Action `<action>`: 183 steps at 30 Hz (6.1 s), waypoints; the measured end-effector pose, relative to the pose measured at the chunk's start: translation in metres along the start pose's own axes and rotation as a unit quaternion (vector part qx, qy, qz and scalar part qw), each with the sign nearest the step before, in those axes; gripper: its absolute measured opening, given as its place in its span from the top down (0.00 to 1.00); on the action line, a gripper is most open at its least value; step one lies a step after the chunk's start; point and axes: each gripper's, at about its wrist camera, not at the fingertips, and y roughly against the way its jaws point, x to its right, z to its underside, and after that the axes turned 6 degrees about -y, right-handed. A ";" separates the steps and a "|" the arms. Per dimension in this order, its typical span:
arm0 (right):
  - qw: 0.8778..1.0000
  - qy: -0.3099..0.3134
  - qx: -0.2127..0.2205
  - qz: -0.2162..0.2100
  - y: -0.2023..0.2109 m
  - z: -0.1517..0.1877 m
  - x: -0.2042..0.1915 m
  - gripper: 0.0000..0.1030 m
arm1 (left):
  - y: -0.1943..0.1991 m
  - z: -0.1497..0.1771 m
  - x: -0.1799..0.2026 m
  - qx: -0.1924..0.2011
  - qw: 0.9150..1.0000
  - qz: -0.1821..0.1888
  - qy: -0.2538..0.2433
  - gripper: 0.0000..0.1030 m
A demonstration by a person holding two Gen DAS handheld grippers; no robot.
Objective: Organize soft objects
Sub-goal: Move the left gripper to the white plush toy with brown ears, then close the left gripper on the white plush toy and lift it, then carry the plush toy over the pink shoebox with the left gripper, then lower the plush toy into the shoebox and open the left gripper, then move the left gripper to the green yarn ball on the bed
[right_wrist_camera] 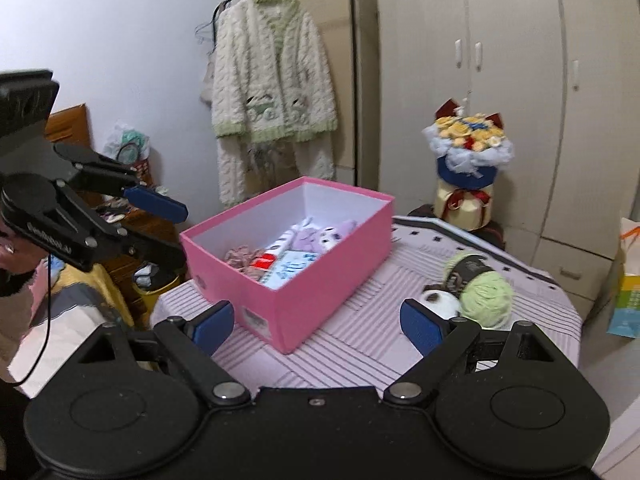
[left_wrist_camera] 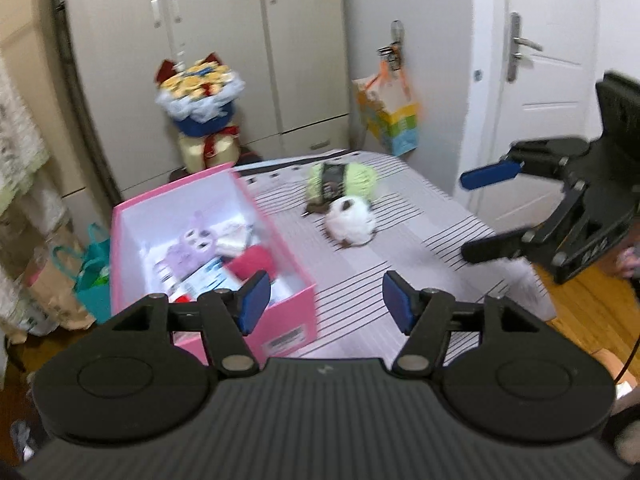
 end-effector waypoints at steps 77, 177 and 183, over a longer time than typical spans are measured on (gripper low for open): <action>0.977 -0.184 -0.017 0.105 -0.121 0.083 0.073 0.43 | -0.198 0.012 0.065 0.015 0.989 0.025 0.147 0.51; 0.995 0.053 -0.061 0.062 -0.182 -0.059 -0.083 0.20 | -0.038 0.042 -0.111 0.098 0.961 -0.086 0.243 0.43; 0.996 0.057 -0.032 0.055 -0.148 -0.052 -0.086 0.17 | 0.000 0.040 -0.077 0.128 0.969 -0.074 0.196 0.40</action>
